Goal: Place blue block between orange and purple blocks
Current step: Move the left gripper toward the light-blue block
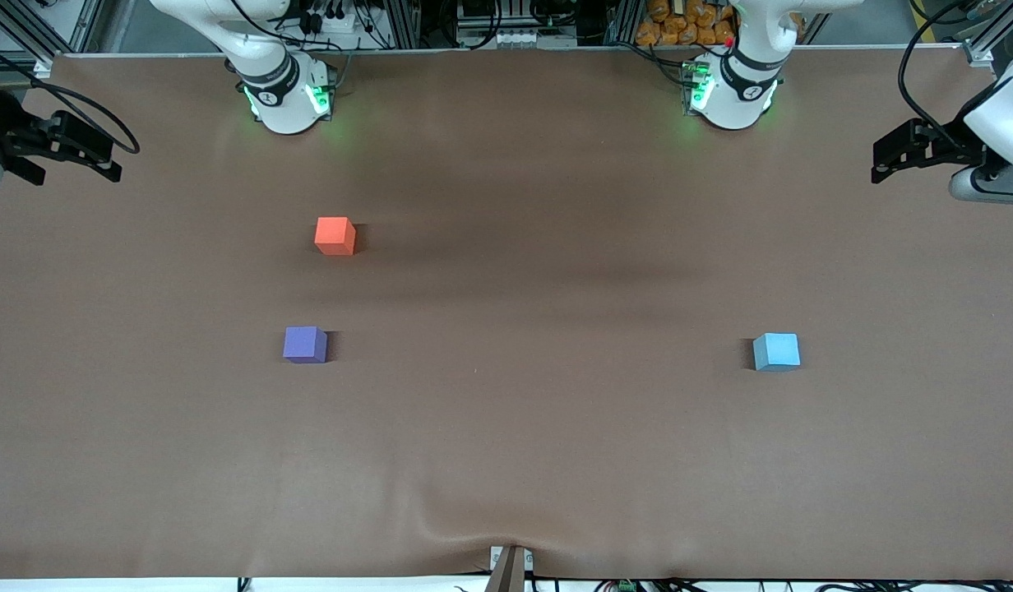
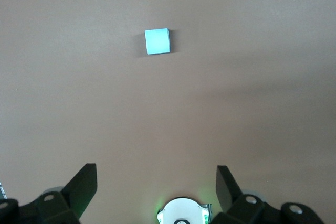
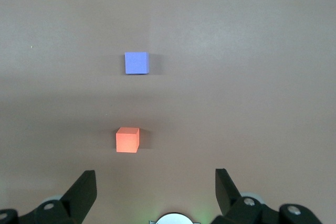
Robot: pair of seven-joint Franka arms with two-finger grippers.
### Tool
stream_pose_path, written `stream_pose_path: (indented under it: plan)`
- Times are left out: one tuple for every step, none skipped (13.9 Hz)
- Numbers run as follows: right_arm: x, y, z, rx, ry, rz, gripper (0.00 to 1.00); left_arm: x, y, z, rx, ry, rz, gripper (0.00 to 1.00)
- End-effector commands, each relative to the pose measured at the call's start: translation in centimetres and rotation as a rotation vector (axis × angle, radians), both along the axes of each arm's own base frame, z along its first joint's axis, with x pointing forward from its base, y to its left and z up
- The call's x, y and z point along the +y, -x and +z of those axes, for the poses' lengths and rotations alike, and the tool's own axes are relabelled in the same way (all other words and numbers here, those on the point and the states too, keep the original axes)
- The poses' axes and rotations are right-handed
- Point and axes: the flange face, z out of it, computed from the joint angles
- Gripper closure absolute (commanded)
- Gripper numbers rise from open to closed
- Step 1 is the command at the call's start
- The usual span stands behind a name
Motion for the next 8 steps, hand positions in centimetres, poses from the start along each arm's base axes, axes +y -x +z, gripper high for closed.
stream_pose_path:
  plan:
    - [0.0, 0.4, 0.2, 0.003, -0.019, 0.012, 0.00, 0.0, 0.0, 0.2, 0.005, -0.007, -0.021, 0.00]
    - [-0.1, 0.4, 0.2, 0.005, -0.019, 0.011, 0.00, 0.0, 0.0, 0.2, 0.006, -0.008, -0.012, 0.00]
    - [0.0, 0.5, 0.3, 0.003, -0.019, 0.012, 0.00, 0.0, 0.0, 0.3, 0.003, -0.007, -0.011, 0.00]
    - [-0.1, 0.4, 0.2, 0.005, -0.019, 0.009, 0.00, -0.1, -0.1, 0.3, 0.003, -0.010, -0.009, 0.00]
    - [-0.1, 0.4, 0.2, 0.005, -0.019, 0.011, 0.00, -0.2, -0.3, 0.0, 0.007, -0.010, -0.010, 0.00]
    - [-0.1, 0.4, 0.2, 0.005, -0.020, 0.009, 0.00, -0.3, -0.7, -0.5, 0.016, -0.011, -0.012, 0.00]
    - [-0.1, 0.4, 0.2, 0.005, -0.020, 0.009, 0.00, -0.4, -1.5, -1.1, 0.024, -0.012, -0.012, 0.00]
    - [-0.1, 0.4, 0.2, 0.005, -0.020, 0.009, 0.00, -0.7, -2.6, -1.8, 0.030, -0.013, -0.015, 0.00]
